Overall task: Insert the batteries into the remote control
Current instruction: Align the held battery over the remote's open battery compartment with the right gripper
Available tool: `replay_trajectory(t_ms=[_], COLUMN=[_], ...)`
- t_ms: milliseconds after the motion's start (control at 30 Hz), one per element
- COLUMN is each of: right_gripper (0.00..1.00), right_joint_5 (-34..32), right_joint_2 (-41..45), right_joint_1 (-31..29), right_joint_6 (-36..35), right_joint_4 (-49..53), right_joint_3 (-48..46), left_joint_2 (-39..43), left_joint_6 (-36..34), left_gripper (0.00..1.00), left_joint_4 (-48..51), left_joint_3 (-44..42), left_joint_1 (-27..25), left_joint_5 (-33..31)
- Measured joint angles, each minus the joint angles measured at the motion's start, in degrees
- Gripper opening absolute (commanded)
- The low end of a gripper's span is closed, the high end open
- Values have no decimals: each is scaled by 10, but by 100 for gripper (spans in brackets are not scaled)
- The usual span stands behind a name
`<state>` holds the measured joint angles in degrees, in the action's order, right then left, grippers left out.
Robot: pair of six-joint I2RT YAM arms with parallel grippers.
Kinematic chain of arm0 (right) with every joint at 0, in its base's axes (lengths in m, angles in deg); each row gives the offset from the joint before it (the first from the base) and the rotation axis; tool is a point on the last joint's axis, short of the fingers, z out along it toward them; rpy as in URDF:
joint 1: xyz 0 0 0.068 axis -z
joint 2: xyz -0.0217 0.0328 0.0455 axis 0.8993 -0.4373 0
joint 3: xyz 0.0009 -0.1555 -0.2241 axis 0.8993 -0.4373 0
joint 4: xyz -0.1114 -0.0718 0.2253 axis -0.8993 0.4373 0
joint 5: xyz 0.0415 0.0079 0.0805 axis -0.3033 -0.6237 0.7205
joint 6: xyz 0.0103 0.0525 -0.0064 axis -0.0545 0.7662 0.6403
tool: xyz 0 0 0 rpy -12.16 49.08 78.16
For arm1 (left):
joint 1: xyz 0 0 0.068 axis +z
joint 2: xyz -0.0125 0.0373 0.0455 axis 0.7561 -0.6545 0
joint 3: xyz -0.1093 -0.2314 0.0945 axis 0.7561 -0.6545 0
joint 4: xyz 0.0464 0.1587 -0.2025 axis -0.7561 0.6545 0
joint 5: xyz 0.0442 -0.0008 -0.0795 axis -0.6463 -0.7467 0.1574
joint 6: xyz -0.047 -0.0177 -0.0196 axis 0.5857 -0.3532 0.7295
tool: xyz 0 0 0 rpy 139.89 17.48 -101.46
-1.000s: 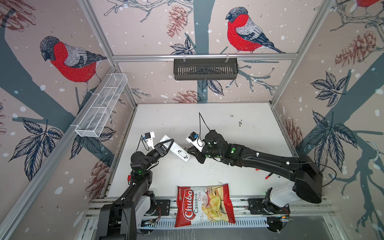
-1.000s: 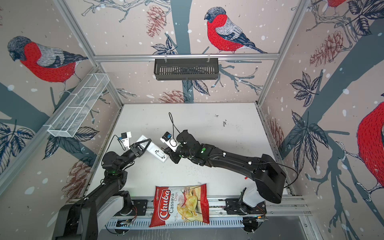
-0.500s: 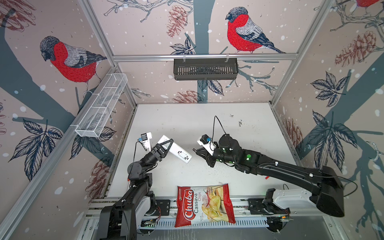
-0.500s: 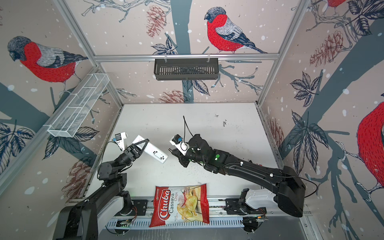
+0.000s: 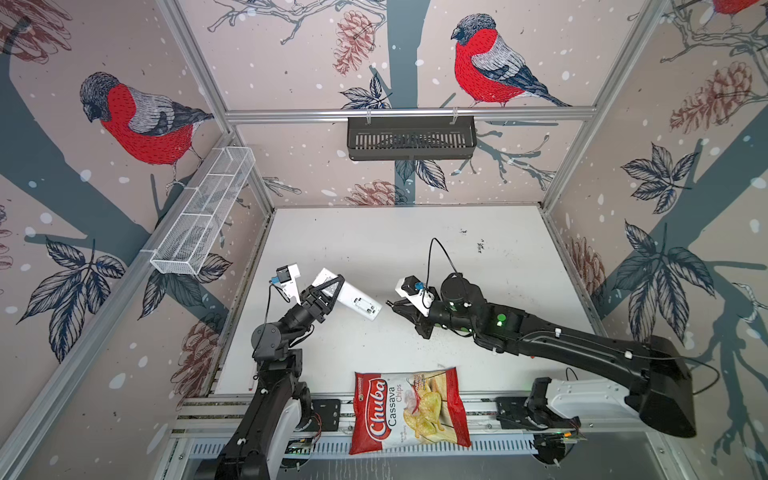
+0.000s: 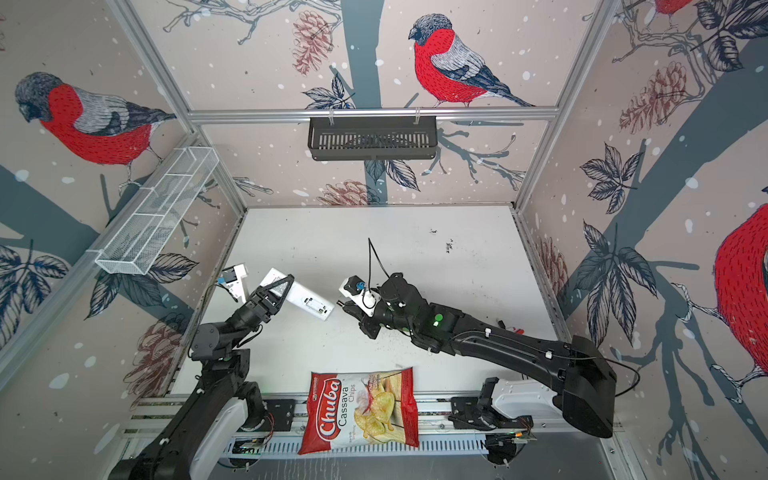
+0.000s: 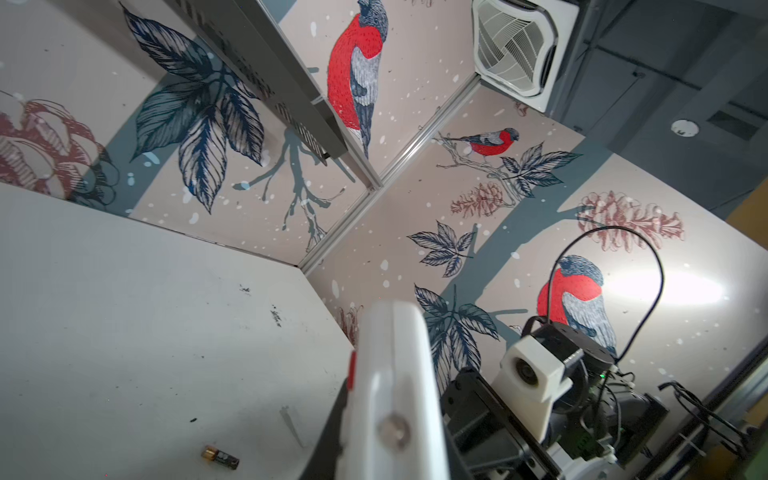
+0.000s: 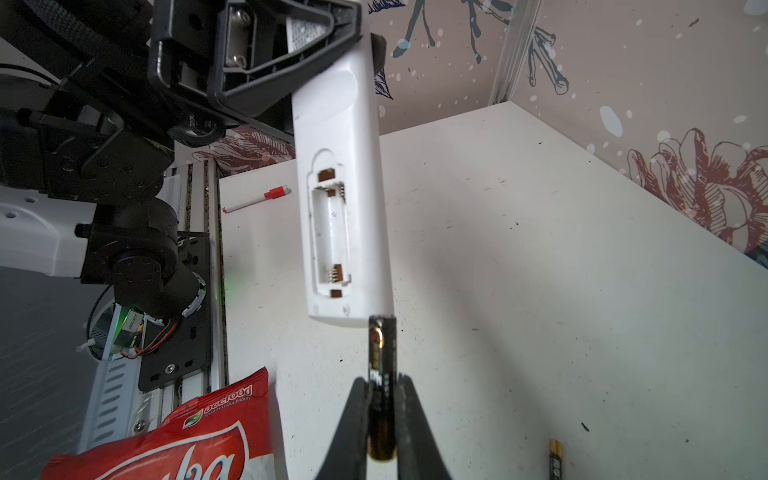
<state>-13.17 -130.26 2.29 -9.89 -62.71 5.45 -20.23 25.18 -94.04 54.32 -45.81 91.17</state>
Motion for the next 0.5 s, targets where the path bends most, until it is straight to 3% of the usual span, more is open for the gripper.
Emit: replay_trajectory(t_ms=[200, 500], right_gripper=[12, 12], right_joint_5=[8, 5], right_joint_2=[-70, -157], right_joint_1=[-17, -17], right_joint_6=[0, 2], right_joint_4=[-9, 6], right_joint_3=[47, 111], left_joint_2=[-27, -59], left_joint_6=[-35, -35], left_gripper=[0, 0], left_joint_4=[117, 150], left_joint_3=[12, 18], left_joint_1=[-1, 0], left_joint_5=[-23, -23])
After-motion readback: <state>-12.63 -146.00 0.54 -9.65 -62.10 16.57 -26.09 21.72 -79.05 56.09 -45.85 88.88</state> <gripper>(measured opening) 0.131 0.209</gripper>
